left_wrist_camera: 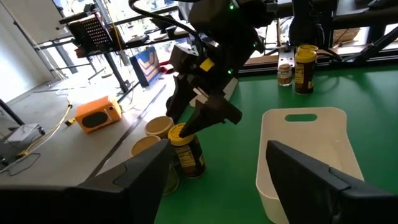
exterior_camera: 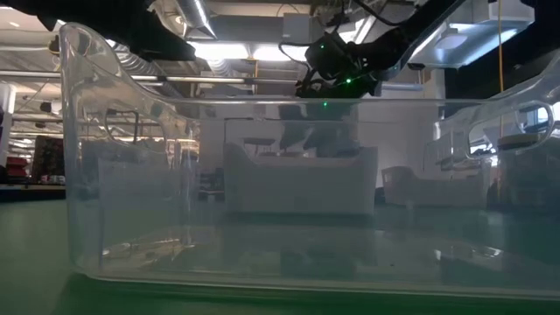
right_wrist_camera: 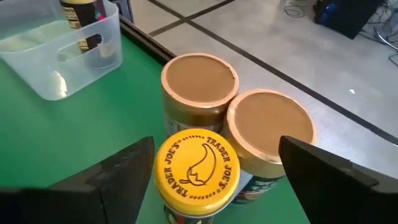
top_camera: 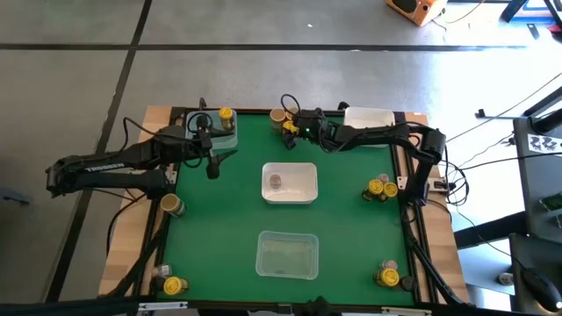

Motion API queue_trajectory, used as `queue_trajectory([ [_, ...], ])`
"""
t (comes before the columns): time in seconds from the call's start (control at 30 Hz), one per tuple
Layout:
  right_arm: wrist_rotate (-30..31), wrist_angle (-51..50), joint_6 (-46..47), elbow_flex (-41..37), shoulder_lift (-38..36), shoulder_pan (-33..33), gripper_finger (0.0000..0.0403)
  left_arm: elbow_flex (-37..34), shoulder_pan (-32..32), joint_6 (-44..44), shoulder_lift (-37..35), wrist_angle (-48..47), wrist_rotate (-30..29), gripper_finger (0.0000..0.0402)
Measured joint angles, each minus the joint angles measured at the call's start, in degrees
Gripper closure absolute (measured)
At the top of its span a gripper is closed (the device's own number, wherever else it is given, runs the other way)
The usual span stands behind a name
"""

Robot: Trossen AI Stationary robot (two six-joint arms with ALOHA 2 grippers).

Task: Sort spices by type
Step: Put the top yellow seasoning bottle into the top transparent bin

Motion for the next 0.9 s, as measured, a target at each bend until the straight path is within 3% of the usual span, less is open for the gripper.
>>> queue_trajectory([
  [0.63, 0.04, 4.04, -1.43, 0.13, 3.29, 0.07, 0.0061, 0.00, 0.00, 0.05, 0.00, -0.11, 0.05, 0.0139],
  [0.9, -1.37, 1.12, -1.17, -0.11, -1.37, 0.07, 0.0061, 0.00, 0.00, 0.04, 0.00, -0.25, 0.07, 0.0139],
])
